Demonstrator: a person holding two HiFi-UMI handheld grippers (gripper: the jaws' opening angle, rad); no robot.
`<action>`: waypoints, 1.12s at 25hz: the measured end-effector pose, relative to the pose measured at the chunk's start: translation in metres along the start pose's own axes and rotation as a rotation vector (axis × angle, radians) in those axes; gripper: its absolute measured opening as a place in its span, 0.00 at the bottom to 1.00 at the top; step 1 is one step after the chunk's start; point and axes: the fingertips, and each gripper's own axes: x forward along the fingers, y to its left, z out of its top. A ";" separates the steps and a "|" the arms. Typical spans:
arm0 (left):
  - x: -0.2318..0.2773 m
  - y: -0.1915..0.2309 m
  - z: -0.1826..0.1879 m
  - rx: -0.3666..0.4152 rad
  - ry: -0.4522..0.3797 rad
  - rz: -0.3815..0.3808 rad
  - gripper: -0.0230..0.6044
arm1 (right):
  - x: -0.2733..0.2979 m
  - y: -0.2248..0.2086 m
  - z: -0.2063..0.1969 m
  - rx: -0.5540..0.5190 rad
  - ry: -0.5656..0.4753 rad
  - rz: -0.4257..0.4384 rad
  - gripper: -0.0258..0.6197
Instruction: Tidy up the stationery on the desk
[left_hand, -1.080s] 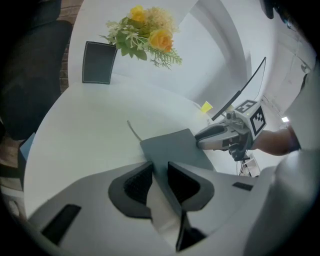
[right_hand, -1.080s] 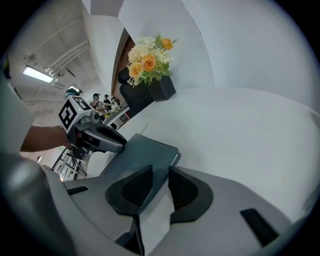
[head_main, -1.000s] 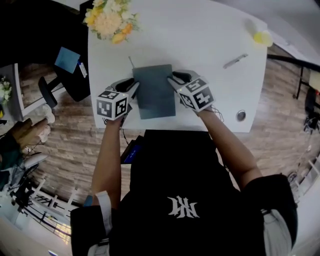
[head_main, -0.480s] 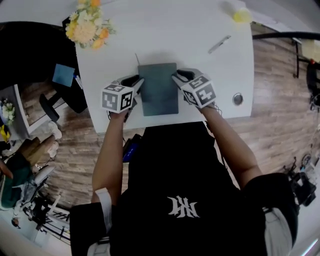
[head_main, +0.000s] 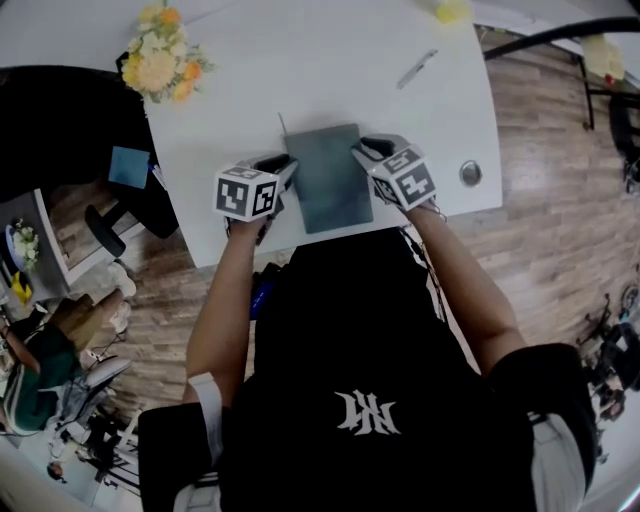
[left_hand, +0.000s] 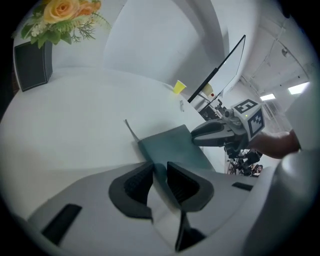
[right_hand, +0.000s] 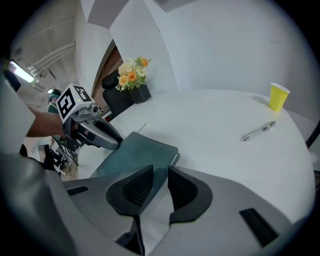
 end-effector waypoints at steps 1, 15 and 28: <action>0.000 -0.003 -0.004 0.002 0.001 -0.007 0.18 | -0.002 0.001 -0.003 0.000 -0.001 -0.004 0.21; 0.005 -0.017 -0.021 0.033 0.008 -0.018 0.17 | -0.013 0.009 -0.025 0.004 -0.041 -0.070 0.20; -0.006 -0.015 -0.021 0.051 -0.053 0.033 0.21 | -0.018 0.010 -0.019 -0.122 -0.010 -0.024 0.25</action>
